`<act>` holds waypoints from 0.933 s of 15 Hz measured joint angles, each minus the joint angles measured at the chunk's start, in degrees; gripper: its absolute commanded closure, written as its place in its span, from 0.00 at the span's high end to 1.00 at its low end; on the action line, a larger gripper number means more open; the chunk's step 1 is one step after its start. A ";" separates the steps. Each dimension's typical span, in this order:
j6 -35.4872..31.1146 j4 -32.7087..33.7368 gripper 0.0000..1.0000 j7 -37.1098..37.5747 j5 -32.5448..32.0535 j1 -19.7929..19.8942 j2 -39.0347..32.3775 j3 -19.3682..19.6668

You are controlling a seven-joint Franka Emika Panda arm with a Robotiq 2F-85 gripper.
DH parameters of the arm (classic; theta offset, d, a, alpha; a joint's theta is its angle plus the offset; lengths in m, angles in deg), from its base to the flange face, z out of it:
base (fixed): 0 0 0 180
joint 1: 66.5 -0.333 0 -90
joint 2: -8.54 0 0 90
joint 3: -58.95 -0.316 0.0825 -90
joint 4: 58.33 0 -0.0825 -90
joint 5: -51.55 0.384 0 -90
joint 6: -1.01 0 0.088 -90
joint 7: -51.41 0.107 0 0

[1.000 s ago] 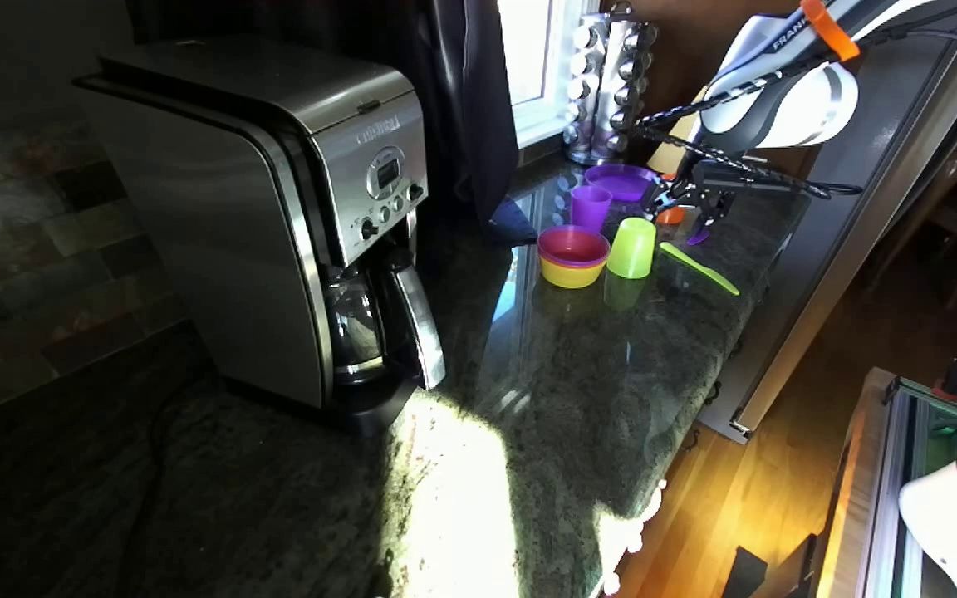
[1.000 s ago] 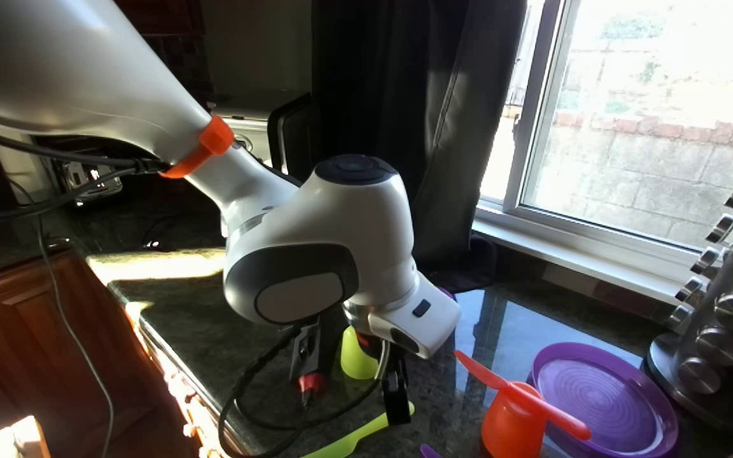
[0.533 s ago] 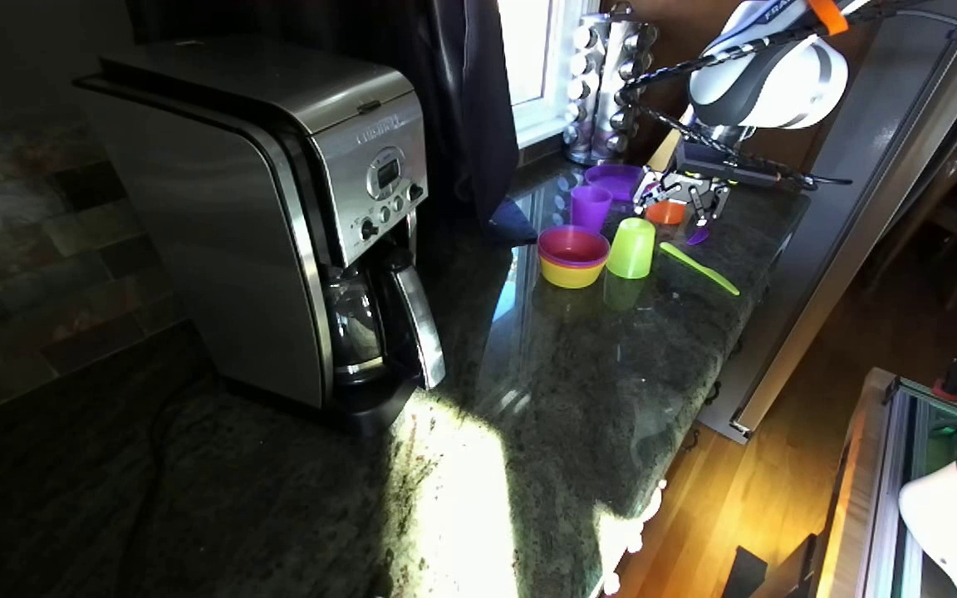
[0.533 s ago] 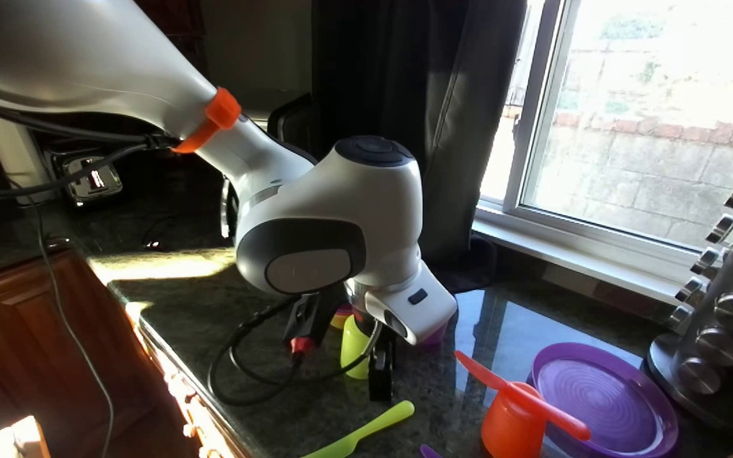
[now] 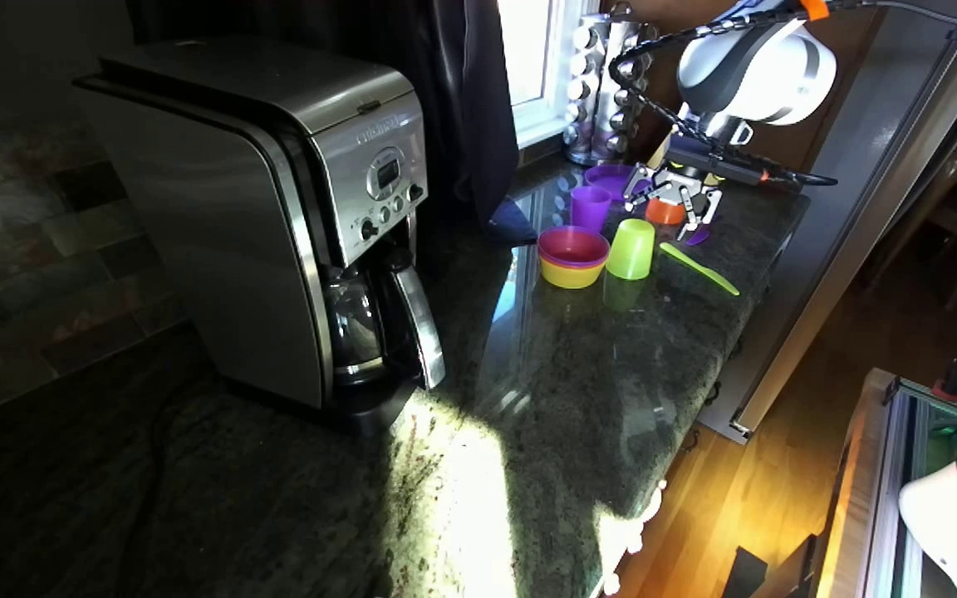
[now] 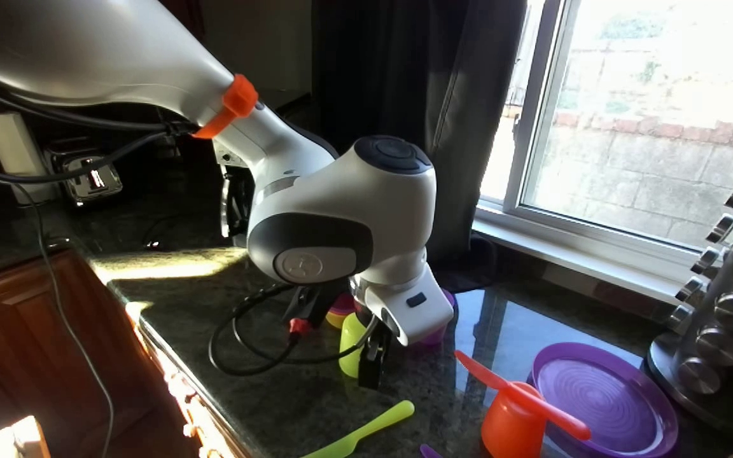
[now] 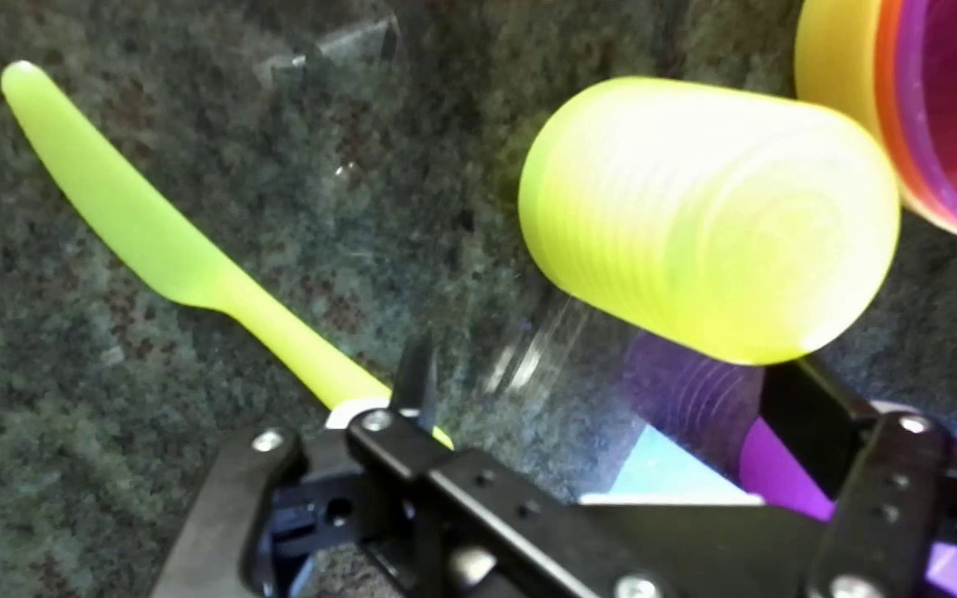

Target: Remove the yellow knife from the top of the yellow cup then place the cup upside down.

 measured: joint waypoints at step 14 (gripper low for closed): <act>9.68 7.45 1.00 0.09 9.19 0.23 -7.08 -0.24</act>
